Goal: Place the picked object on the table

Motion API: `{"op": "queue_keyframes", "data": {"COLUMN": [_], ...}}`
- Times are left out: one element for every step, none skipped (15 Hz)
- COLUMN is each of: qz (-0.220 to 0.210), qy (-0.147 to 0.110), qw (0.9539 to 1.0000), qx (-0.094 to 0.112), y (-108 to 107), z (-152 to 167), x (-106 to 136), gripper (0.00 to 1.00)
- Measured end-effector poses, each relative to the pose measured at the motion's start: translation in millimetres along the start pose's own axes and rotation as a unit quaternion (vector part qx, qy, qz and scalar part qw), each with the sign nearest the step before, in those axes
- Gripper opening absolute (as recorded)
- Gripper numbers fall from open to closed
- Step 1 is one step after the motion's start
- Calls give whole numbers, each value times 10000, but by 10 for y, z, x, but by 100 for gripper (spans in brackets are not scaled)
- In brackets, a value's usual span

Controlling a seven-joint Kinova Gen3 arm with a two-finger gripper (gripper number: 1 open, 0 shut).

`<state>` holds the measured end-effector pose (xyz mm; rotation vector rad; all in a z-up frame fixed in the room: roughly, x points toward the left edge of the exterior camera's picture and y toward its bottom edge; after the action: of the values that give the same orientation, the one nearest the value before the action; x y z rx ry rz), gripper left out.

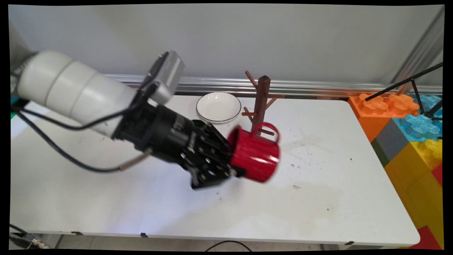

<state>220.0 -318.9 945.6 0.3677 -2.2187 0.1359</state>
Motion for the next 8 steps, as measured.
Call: {"op": "queue_keyframes", "data": {"qz": [31, 54, 81, 88, 94, 99, 119, 155], "qy": [-171, -320, -502, -659, -843, -1020, -1176, -1359], "qw": [9998, 9993, 9983, 9971, 9955, 9936, 9917, 9891], "qx": [101, 189, 290, 356, 427, 483, 514, 545], "y": [-93, -170, -261, -329, -407, -480, -534, -589], "z": [-96, -174, -259, -317, -379, -433, -471, -511], "x": [-32, -62, -97, -129, -165, -200, -227, -255], "gripper": [0, 0, 0, 0, 0, 0, 0, 0]}}
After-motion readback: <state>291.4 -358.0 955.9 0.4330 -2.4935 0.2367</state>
